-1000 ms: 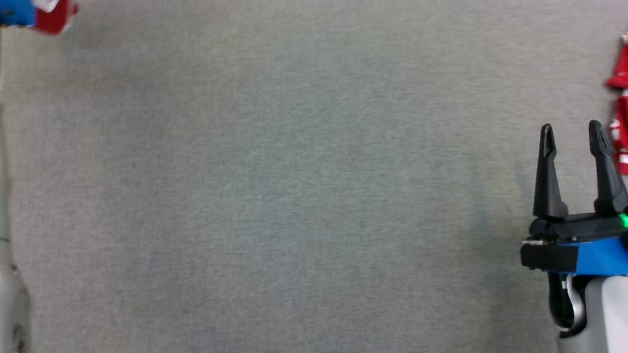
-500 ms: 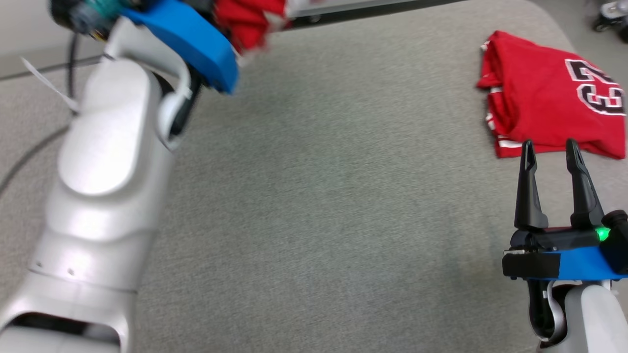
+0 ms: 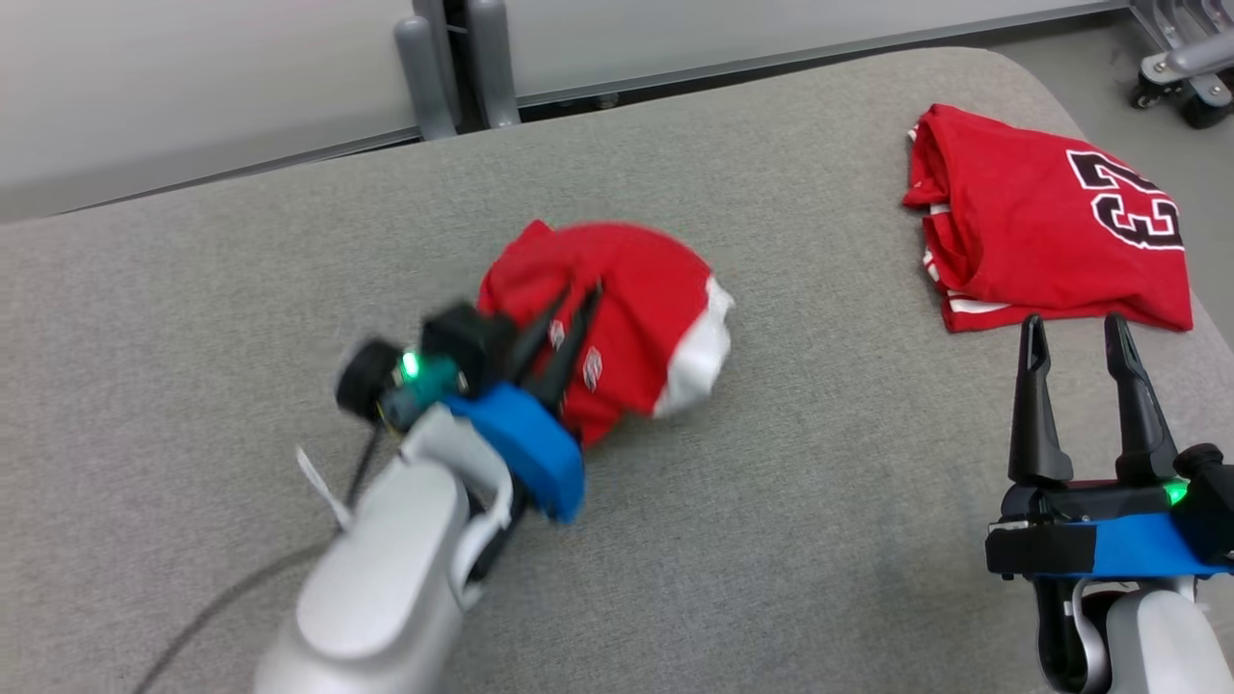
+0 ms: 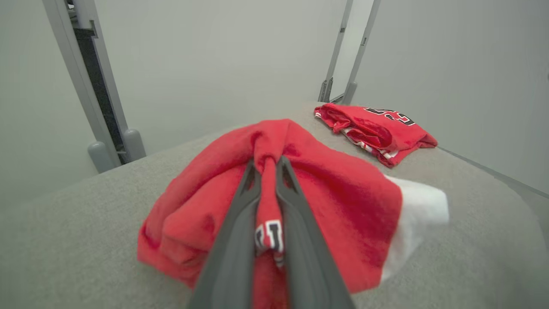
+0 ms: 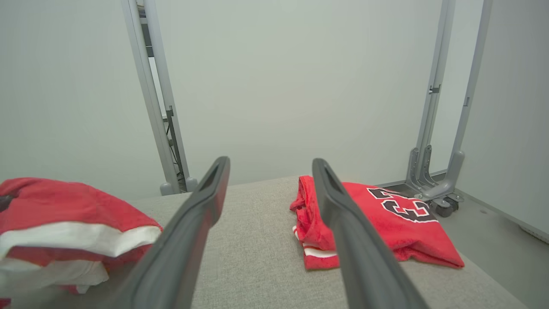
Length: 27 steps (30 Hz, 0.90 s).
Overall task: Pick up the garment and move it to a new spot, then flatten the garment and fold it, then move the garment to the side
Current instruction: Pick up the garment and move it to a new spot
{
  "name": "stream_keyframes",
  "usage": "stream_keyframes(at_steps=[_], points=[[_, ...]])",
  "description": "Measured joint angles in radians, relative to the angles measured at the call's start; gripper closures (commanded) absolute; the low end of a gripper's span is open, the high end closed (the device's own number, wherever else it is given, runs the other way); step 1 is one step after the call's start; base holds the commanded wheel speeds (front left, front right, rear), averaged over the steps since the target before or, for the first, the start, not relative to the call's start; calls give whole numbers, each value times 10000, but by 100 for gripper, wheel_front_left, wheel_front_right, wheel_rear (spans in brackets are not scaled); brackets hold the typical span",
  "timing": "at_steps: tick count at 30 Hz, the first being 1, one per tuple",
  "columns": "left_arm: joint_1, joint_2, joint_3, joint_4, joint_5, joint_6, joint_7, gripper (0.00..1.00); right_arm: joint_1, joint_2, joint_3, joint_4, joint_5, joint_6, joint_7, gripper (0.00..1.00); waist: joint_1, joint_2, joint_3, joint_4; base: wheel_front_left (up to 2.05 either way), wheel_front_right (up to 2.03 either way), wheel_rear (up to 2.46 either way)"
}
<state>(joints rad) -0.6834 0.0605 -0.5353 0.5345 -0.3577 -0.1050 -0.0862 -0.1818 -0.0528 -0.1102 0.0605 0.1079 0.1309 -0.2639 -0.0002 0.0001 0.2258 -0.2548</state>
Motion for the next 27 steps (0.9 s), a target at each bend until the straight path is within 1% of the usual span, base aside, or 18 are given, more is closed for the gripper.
stream_keyframes(at_steps=[6,11,12,13,20,24,27], points=[[1901,-25,-652,-253,-38,104,-48,100,83,10,2,130,-13,0,0,0,0,0,-143,322,0,0,0],[2796,15,-988,-364,-90,173,-100,100,196,13,17,303,-107,0,0,0,1,0,-328,547,0,0,0],[2892,56,-1028,-368,-44,240,-173,60,196,13,27,318,-109,0,0,0,0,0,-367,581,0,0,0],[2961,84,-1026,-382,-8,313,-293,0,204,13,35,337,-111,0,0,0,0,0,-405,618,0,0,0],[3019,230,-736,-738,81,723,-1200,0,432,13,38,573,-182,0,0,0,1,0,-725,862,0,0,0],[3058,407,-157,-1045,-25,1124,-1557,0,542,15,75,679,-184,0,0,0,1,0,-956,999,0,0,0],[3292,685,405,-1327,-56,1476,-1710,0,632,15,75,744,-198,0,0,0,1,0,-1135,1121,0,0,0]])
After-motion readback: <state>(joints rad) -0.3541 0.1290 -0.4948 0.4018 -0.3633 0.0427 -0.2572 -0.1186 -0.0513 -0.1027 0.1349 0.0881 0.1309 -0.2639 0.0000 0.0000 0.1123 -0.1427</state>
